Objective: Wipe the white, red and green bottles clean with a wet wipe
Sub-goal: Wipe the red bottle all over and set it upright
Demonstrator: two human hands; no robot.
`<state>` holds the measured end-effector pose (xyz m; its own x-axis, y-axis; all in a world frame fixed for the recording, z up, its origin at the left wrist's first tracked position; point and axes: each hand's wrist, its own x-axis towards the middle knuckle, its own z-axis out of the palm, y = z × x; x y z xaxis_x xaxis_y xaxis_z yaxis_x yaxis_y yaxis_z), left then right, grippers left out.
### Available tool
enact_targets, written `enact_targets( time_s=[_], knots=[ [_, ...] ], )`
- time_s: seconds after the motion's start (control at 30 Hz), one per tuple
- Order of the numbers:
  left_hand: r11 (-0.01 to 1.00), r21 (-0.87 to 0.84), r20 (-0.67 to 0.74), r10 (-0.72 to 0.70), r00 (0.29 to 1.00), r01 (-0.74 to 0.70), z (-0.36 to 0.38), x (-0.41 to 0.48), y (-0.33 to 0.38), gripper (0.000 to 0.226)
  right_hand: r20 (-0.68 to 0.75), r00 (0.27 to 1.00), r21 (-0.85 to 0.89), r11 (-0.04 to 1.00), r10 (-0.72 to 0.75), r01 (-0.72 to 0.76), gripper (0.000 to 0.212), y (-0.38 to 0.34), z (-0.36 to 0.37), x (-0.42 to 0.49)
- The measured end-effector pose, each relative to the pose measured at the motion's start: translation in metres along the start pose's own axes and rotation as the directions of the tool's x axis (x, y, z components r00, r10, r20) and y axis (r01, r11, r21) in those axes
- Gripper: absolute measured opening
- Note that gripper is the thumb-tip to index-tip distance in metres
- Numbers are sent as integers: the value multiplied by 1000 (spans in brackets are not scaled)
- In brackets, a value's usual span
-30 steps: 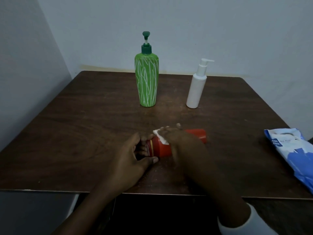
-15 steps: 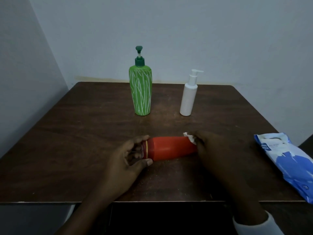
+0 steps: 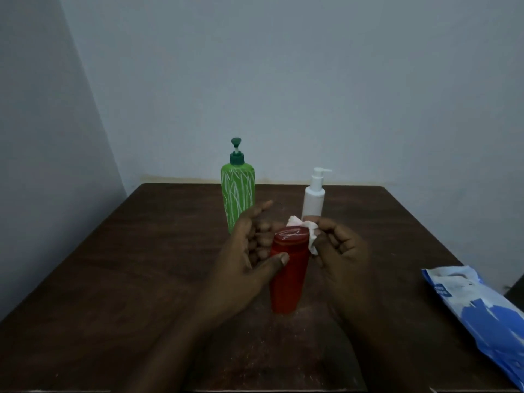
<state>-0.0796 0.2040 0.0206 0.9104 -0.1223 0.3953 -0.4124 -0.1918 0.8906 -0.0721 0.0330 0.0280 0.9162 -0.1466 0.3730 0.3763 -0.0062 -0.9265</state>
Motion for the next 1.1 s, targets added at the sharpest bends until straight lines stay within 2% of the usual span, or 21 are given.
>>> enact_targets(
  time_s=[0.2,0.3,0.47,0.57,0.63,0.7,0.77,0.83,0.9,0.97,1.0,1.1],
  knots=[
    [990,-76,-50,-126,991,122,16,-7,-25,57,28,998,-41,998,51,-50,28,11,-3,-10],
    [985,-5,-9,-172,985,172,17,-9,-34,41,-3,992,-45,991,128,-128,26,19,-3,-25],
    [977,34,13,-211,977,210,16,-12,-41,39,-47,978,-30,979,202,-204,21,22,-7,-28],
    [981,30,14,-191,982,190,16,-12,-41,39,-23,997,-42,997,68,-69,22,9,-6,-16],
    [985,21,3,-171,985,171,16,-13,-41,39,49,992,-108,987,-118,123,26,1,-3,-12],
    [987,10,-1,-158,987,158,15,-13,-42,39,140,931,-265,893,-338,365,29,-1,-1,-7],
    [990,0,-3,-142,990,142,15,-12,-41,39,311,786,-449,647,-534,617,29,0,1,-3],
    [996,6,-4,-92,996,92,14,-12,-40,43,478,657,-534,401,-583,744,33,-1,7,-2],
    [998,33,-17,-49,999,50,14,-11,-40,46,589,592,-555,257,-550,791,33,-1,13,-3],
    [999,39,-30,-31,999,33,14,-11,-43,43,674,555,-551,168,-488,817,35,-1,12,-2],
    [999,28,-30,-37,999,38,15,-11,-44,42,699,545,-541,157,-462,827,38,-1,9,-1],
    [995,-46,-12,-93,996,92,15,-11,-45,42,684,564,-531,214,-463,820,39,-1,-11,8]
  ],
)
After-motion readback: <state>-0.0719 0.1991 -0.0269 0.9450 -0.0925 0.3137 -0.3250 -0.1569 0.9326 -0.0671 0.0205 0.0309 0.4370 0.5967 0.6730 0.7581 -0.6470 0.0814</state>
